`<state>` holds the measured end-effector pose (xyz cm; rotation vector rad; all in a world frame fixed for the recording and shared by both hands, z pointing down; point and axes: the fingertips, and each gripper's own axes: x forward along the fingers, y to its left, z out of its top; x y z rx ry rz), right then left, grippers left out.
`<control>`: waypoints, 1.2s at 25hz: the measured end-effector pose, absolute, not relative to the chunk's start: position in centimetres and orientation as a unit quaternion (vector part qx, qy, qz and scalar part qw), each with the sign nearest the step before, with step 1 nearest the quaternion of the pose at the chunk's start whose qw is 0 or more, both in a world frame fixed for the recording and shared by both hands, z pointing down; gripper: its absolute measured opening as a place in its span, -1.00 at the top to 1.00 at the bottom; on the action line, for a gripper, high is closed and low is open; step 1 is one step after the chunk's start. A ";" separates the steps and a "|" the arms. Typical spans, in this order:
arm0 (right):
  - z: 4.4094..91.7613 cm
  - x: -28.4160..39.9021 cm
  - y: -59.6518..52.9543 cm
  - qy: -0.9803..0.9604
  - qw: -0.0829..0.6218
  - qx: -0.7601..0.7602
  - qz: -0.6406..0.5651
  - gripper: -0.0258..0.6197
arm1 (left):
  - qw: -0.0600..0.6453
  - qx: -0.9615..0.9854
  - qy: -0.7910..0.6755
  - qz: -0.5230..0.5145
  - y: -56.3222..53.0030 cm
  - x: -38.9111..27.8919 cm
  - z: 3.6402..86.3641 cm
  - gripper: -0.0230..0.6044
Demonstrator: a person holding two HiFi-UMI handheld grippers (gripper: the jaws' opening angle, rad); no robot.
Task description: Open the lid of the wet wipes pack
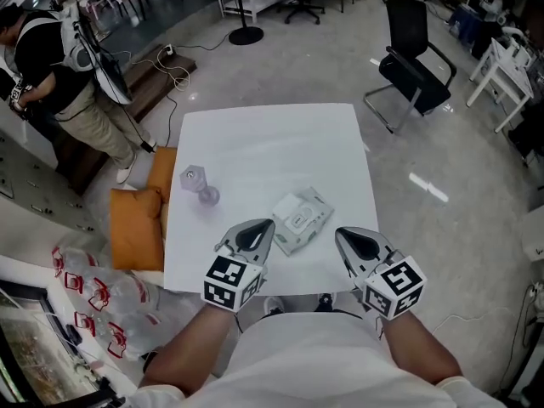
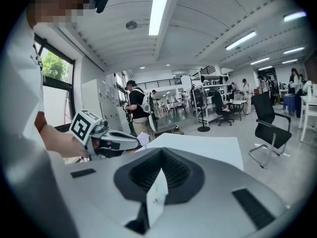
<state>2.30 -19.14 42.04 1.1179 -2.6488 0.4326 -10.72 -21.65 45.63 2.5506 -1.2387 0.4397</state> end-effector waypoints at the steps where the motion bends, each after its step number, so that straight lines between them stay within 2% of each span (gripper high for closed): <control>1: 41.7 2.1 -19.1 -0.907 0.112 0.380 0.145 0.90 | 0.133 0.881 -0.430 0.146 -21.1 -10.9 45.1 0.91; 10: 41.1 0.6 -17.7 -0.917 0.103 0.356 0.146 0.90 | 0.136 0.876 -0.446 0.120 -18.1 -11.8 42.7 0.91; 16: 41.8 0.6 -17.5 -0.915 0.100 0.358 0.154 0.90 | 0.117 0.877 -0.446 0.137 -16.8 -12.2 42.4 0.91; 30: 41.5 0.9 -17.2 -0.916 0.097 0.361 0.143 0.91 | 0.111 0.880 -0.446 0.122 -17.5 -11.5 41.1 0.91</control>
